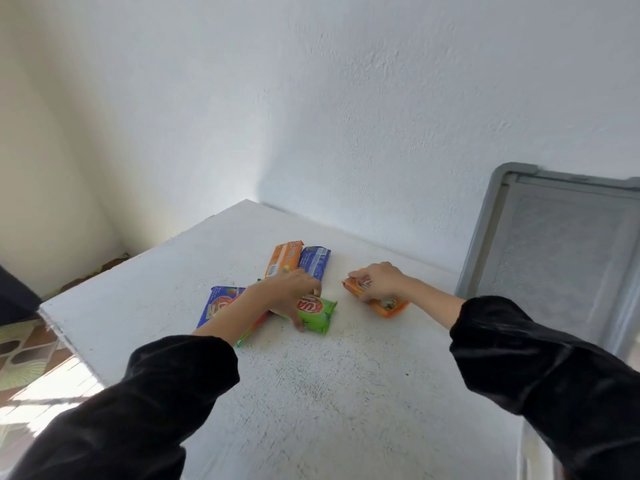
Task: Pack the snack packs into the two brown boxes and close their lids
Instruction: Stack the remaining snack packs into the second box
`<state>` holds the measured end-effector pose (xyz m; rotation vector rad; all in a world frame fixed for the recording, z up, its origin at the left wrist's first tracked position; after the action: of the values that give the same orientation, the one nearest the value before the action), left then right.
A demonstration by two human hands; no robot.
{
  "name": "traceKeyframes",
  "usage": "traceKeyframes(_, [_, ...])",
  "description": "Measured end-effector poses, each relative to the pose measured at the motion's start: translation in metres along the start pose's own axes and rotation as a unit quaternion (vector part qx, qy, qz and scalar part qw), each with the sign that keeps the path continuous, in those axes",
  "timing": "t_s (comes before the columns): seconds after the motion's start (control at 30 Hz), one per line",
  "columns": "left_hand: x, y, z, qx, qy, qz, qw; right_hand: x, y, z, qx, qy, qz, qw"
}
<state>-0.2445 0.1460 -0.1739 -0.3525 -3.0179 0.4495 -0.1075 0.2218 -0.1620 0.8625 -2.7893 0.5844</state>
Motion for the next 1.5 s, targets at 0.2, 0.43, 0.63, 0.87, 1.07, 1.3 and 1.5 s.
traceKeyframes(0.2, [-0.034,-0.001,-0.035,-0.026,-0.104,0.038,0.994,-0.019,-0.066,-0.064,-0.065,0.041,-0.02,0.997])
traceKeyframes(0.43, [-0.131,-0.014,-0.137,-0.137,-0.046,0.166,0.975,-0.061,-0.209,-0.117,-0.131,0.048,-0.023,0.99])
traceKeyframes(0.63, [-0.255,-0.017,-0.173,-0.146,0.005,0.292,0.945,-0.1,-0.309,-0.1,-0.149,0.041,-0.009,0.988])
traceKeyframes(0.87, [-0.347,-0.047,-0.149,-0.093,0.043,0.37,0.923,-0.141,-0.397,-0.059,-0.13,0.049,0.031,0.99])
traceKeyframes(1.07, [-0.385,-0.074,-0.089,-0.095,0.033,0.422,0.901,-0.158,-0.423,0.006,-0.043,0.08,0.035,0.995])
traceKeyframes(1.3, [-0.419,-0.081,-0.038,-0.147,0.155,0.412,0.886,-0.16,-0.427,0.065,-0.014,-0.057,0.025,0.998])
traceKeyframes(1.5, [-0.419,-0.084,-0.033,-0.103,0.175,0.395,0.896,-0.168,-0.43,0.076,-0.098,-0.141,0.027,0.985])
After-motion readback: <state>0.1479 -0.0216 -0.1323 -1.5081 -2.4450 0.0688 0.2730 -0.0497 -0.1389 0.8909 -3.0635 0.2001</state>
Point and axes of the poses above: each hand's wrist, its own y-axis towards the middle knuckle, its own z-axis out of the palm, x = y × z, the point moved 6 cm from there along y, towards the middle knuckle, and after that the axes turned 3 degrees about y, right-handed, at the moved point
